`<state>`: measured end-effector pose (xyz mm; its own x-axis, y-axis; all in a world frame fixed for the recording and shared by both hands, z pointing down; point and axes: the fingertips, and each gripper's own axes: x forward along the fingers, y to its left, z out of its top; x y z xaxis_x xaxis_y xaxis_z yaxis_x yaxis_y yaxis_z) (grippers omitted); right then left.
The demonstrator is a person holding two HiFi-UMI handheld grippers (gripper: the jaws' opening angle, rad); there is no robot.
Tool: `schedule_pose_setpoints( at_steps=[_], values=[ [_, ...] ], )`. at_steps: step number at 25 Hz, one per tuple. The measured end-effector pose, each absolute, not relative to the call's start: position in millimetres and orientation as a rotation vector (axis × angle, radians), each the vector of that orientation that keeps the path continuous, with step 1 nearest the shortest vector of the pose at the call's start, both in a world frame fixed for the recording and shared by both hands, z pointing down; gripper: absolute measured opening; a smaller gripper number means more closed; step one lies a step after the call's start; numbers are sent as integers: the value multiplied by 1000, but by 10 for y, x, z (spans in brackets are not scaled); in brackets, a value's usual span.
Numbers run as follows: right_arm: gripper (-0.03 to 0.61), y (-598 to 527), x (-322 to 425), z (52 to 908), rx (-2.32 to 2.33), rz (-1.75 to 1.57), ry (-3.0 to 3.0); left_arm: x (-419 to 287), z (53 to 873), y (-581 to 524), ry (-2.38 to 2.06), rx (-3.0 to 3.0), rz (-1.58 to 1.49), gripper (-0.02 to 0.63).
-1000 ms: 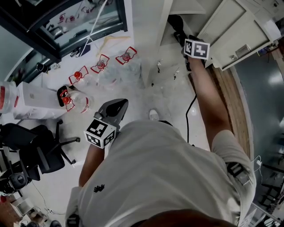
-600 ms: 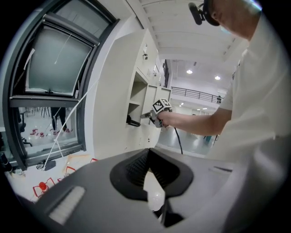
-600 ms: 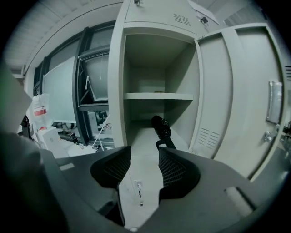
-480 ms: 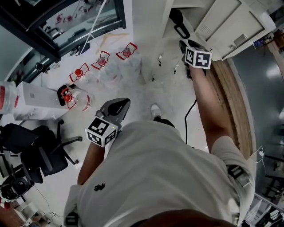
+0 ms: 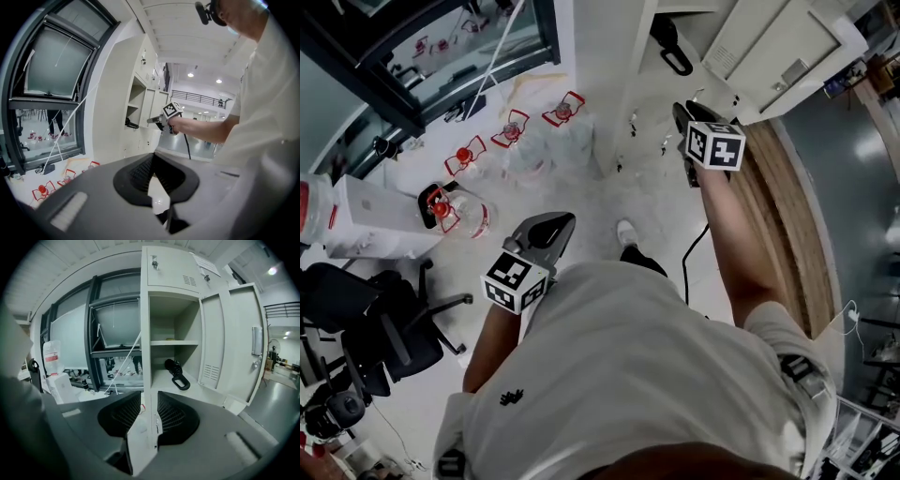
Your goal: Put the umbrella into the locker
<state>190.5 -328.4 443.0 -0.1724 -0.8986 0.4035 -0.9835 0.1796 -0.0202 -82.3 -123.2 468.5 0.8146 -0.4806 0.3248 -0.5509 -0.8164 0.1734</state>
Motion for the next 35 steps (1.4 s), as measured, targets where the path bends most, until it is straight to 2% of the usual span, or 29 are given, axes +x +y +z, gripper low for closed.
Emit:
schedule_pose_setpoints(
  at_steps=[21, 35],
  values=[
    [54, -1696, 1523, 4731, 1706, 503, -2252, -802, 4746, -684, -719, 2760, 353, 55],
    [31, -1187, 1186, 4853, 1605, 520, -2307, -896, 4768, -598, -760, 2775, 386, 55]
  ],
)
